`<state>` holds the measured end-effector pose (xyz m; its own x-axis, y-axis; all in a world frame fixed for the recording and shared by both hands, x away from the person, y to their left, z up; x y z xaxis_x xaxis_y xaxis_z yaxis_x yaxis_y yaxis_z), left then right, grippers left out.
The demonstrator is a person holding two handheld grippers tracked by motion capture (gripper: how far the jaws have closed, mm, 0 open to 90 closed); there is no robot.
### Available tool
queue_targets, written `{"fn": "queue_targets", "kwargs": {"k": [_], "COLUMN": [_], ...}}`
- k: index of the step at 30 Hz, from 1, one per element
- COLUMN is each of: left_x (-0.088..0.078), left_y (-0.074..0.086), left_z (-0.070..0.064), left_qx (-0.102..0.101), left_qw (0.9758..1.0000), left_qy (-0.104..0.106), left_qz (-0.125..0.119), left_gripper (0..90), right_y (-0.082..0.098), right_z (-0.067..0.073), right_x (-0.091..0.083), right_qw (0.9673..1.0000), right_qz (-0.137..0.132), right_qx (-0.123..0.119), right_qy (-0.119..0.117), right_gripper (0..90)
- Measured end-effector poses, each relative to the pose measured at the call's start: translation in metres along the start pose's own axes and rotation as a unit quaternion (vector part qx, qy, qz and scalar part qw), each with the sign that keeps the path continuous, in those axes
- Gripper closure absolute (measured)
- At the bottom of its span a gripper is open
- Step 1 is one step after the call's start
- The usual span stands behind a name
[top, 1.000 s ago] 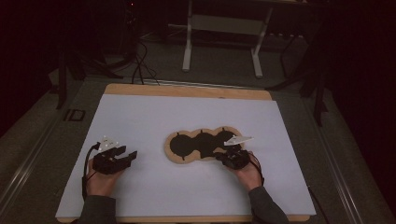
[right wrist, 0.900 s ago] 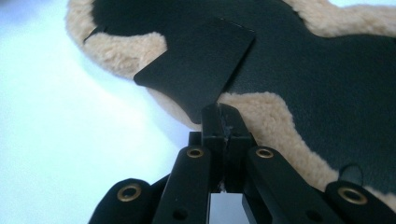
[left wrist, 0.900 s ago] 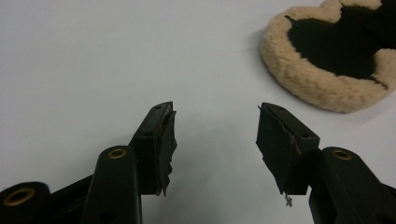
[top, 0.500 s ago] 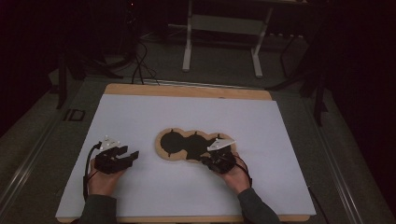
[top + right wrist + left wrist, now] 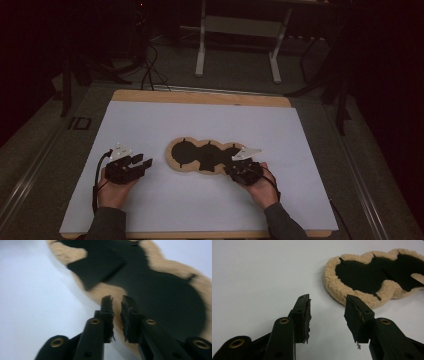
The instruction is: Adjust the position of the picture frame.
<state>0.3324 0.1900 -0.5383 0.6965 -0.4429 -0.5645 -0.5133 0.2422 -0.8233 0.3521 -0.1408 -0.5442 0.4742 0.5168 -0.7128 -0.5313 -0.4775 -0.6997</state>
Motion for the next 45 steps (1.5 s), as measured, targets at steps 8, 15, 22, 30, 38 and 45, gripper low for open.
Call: {"fn": "queue_targets", "kwargs": {"k": [8,15,22,30,38,45], "left_x": [0.024,0.058,0.085,0.092,0.091,0.088], "left_y": [-0.022,-0.033,-0.033,-0.033,-0.031,-0.029], "left_z": [0.0,0.0,-0.004,-0.009,-0.008,-0.012], "left_qx": [0.018,0.005,-0.017,-0.027,-0.023,-0.019], "left_qw": [0.9998,0.9998,0.9991,0.9987,0.9987,0.9986], "left_qy": [-0.006,-0.005,0.01,0.016,0.004,-0.008], "left_qz": [0.006,0.019,0.038,0.039,0.045,0.049], "left_gripper": [57.4,60.4,58.8,69.4,79.8,80.1], "right_y": [0.013,0.024,0.033,0.037,0.045,0.046], "right_z": [-0.027,-0.05,-0.064,-0.064,-0.066,-0.066], "right_x": [-0.02,-0.025,-0.027,-0.028,-0.021,-0.02], "right_qw": [0.9981,0.9919,0.9869,0.9875,0.9877,0.9873], "right_qz": [-0.02,-0.049,-0.055,-0.043,-0.013,-0.009], "right_qx": [0.033,0.094,0.129,0.133,0.138,0.144], "right_qy": [0.047,0.07,0.081,0.074,0.073,0.067], "right_gripper": [60.7,52.1,52.8,58.0,60.5,62.6]}}
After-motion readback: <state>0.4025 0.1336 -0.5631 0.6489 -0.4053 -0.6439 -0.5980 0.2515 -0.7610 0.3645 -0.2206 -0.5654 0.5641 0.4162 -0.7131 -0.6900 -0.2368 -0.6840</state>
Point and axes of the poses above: each handheld gripper's, and its own axes: x roughly forward along the jaws, y roughly out of its underside, z roughly to its left, the point moved 6 cm from there along x, roughly forward along the jaws, and after that the axes turned 4 degrees about x, right-handed, at the moved point
